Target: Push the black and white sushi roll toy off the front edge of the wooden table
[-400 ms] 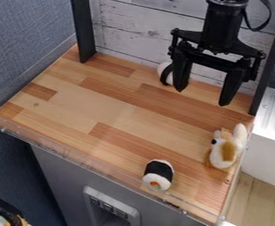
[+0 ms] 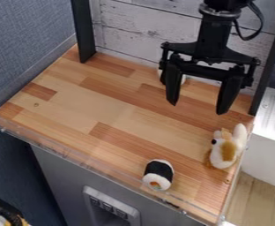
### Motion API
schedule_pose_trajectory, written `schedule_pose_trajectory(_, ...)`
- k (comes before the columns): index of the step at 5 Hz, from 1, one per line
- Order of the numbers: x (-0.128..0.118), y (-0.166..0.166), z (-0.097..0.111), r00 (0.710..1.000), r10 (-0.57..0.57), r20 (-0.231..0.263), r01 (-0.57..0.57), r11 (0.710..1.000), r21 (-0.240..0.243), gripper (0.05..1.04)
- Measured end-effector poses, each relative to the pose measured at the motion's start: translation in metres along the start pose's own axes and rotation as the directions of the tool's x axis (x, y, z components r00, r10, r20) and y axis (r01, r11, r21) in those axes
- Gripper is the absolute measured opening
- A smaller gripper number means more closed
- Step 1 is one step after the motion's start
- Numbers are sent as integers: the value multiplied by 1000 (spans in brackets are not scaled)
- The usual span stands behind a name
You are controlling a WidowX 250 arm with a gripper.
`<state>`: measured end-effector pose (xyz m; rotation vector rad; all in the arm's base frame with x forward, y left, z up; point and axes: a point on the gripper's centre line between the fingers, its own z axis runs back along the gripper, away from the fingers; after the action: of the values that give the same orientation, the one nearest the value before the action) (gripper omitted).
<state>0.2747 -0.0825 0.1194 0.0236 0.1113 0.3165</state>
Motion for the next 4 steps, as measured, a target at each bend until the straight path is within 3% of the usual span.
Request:
schedule_pose_trajectory(1,-7,1,-1,976,216,-3,-216,976,-11,995)
schedule_pose_trajectory(2,-15,4,-22,926,377,-17,-377,926,-9,999)
schedule_pose_trajectory(3,-22,5,-45,907,421,-14,-422,906,-21,999)
schedule_pose_trajectory(4,-22,3,-65,933,359,2,-359,933,-40,999)
